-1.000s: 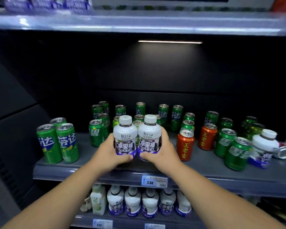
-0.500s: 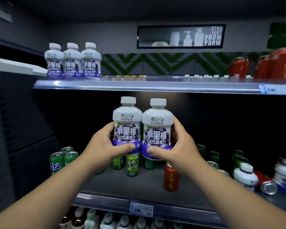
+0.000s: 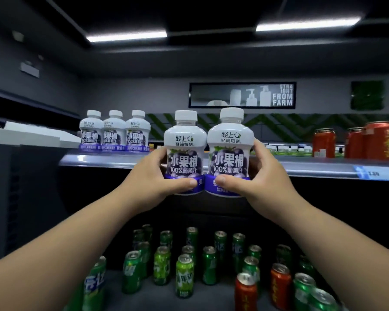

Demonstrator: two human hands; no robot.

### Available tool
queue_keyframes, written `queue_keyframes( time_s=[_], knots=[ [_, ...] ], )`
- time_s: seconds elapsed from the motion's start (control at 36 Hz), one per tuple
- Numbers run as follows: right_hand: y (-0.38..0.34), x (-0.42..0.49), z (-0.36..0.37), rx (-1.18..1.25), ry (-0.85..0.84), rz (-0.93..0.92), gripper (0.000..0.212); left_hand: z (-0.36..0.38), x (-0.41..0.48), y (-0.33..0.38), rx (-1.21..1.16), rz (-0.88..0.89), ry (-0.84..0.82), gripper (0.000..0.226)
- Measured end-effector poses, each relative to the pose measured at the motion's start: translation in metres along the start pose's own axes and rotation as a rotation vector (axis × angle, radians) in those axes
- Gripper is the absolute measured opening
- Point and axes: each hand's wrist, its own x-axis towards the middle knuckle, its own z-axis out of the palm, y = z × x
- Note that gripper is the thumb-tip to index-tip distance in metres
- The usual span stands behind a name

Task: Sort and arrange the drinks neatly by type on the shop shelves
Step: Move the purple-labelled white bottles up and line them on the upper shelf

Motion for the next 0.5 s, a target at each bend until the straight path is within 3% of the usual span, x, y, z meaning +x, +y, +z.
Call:
queue_keyframes(
  time_s=[0.19,0.5],
  knots=[
    [0.004,0.058,0.019,-0.039,0.086,-0.022,0.079,-0.023,0.063,-0.020,0.023,0.075,-0.001,0.073],
    [0.034,0.128,0.058,-0.150,0.162,0.039,0.075,-0.025,0.142,-0.083,0.041,0.055,0.033,0.072]
  ],
)
